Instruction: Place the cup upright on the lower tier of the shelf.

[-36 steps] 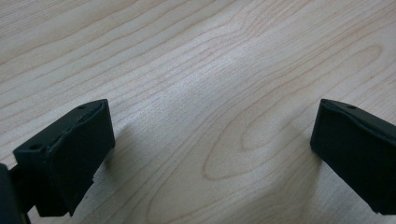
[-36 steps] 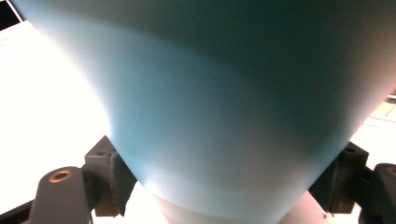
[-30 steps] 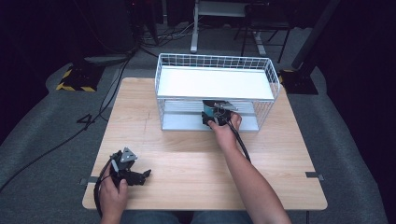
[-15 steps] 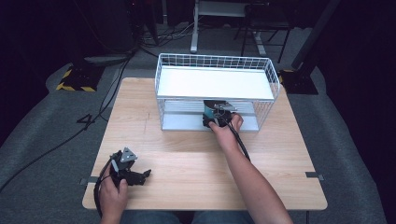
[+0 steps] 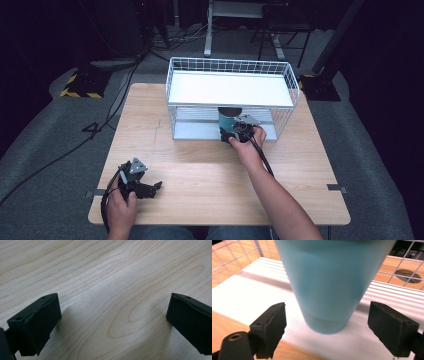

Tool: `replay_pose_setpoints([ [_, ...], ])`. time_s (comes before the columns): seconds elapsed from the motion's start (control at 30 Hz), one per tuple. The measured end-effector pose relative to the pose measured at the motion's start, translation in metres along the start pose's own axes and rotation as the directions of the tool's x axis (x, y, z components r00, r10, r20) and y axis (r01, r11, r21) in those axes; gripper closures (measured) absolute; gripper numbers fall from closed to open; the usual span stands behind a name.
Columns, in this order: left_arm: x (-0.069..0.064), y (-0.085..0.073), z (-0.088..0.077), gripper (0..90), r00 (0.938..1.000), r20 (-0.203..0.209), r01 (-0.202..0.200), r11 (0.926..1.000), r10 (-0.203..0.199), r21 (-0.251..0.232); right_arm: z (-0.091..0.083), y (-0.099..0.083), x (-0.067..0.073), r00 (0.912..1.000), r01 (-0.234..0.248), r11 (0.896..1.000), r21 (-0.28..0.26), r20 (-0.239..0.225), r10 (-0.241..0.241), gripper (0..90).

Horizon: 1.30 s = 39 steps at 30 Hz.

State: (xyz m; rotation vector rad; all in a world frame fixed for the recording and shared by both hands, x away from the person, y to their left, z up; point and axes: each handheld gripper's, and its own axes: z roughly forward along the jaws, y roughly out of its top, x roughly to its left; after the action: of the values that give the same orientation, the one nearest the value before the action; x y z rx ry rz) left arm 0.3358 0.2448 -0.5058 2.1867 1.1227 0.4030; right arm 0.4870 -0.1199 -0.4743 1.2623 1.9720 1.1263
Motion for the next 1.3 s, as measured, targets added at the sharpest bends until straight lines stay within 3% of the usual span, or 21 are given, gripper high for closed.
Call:
replay_pose_setpoints([
  [0.33, 0.0, 0.0, 0.0, 0.2, 1.0, 0.0, 0.0, 1.0, 0.0, 0.0, -0.038, -0.002, -0.007, 0.9958, 0.003, 1.0, -0.004, -0.091, -0.003, 16.1],
  [0.77, 0.0, 0.0, 0.0, 0.2, 1.0, 0.0, 0.001, 1.0, -0.001, 0.0, -0.103, -0.016, -0.024, 0.973, -0.005, 1.0, -0.019, -0.231, 0.001, 17.1],
  [1.0, 0.0, 0.0, 0.0, 0.2, 1.0, 0.0, 0.0, 1.0, 0.0, 0.0, -0.133, -0.029, -0.041, 0.9693, 0.009, 1.0, -0.02, -0.245, -0.014, 18.6],
  [1.17, -0.001, 0.001, 0.001, 0.2, 1.0, 0.006, -0.002, 1.0, 0.002, 0.0, -0.151, -0.039, -0.055, 0.9715, 0.032, 0.999, -0.027, -0.234, -0.037, 20.1],
  [1.3, -0.003, 0.001, 0.001, 0.2, 0.9999, 0.01, -0.008, 1.0, 0.008, 0.002, -0.164, -0.047, -0.066, 0.9704, -0.001, 0.999, -0.032, -0.242, -0.007, 21.1],
])
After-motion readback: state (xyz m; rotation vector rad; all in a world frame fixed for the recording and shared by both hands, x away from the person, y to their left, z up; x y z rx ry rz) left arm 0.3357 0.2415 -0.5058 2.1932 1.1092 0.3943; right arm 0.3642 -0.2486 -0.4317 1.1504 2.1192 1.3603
